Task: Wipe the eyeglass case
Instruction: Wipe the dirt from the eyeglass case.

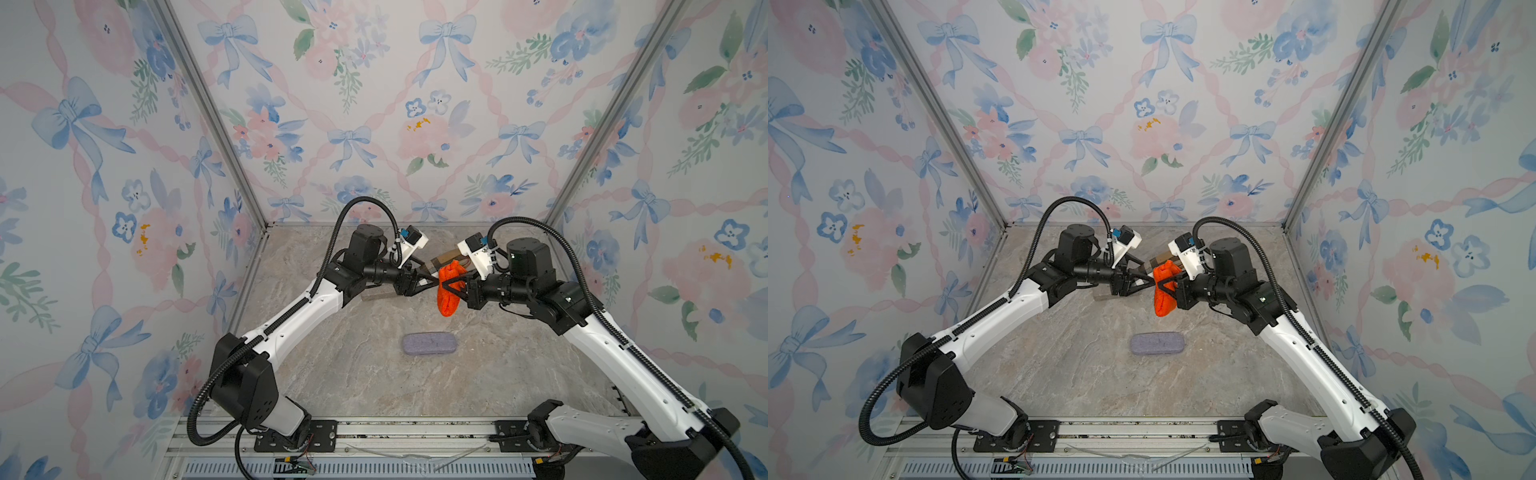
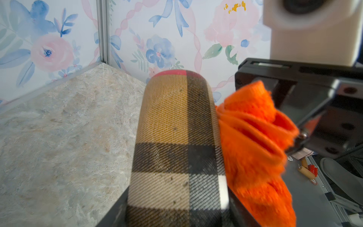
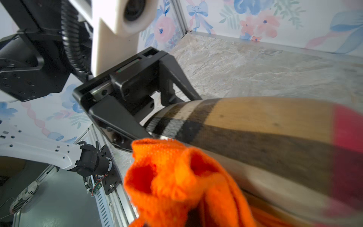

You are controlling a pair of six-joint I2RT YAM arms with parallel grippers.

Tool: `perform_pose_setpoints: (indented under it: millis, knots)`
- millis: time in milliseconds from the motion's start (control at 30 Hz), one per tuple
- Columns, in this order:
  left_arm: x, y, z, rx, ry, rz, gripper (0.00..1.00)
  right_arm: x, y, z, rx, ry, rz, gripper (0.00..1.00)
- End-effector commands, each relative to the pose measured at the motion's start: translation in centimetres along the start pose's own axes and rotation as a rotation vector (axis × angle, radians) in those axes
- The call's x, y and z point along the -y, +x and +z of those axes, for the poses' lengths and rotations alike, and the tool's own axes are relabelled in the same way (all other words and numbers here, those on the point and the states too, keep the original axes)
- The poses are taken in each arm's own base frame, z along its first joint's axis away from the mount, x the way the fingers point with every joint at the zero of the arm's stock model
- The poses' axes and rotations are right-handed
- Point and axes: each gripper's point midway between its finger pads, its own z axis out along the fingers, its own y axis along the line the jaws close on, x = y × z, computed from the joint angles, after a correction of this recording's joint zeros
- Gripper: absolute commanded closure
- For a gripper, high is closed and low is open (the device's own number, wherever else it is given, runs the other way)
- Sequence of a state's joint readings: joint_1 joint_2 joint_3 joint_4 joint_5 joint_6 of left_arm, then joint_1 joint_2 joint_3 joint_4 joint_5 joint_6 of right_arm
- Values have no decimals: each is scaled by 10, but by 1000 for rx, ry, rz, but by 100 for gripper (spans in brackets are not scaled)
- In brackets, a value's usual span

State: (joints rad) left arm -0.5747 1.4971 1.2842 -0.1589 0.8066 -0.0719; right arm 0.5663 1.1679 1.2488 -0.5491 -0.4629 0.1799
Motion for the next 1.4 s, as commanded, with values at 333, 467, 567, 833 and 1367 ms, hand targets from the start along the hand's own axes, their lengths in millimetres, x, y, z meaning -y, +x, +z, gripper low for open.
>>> perform_pose_setpoints:
  millis: [333, 467, 567, 833, 1367]
  knots:
    - [64, 18, -6, -50, 230, 71, 69, 108, -37, -59, 151, 287, 139, 100]
    - [55, 27, -9, -75, 151, 92, 69, 91, -48, -76, 200, 271, 137, 100]
    - [31, 31, -6, -101, -34, 164, 70, 76, -59, -91, 231, 261, 131, 100]
    - [4, 37, 13, -262, -488, 715, 72, 33, -101, -113, 303, 113, 153, 100]
    - [22, 18, 11, -157, -716, 1214, 71, 24, -64, 0, 143, -243, 489, 100]
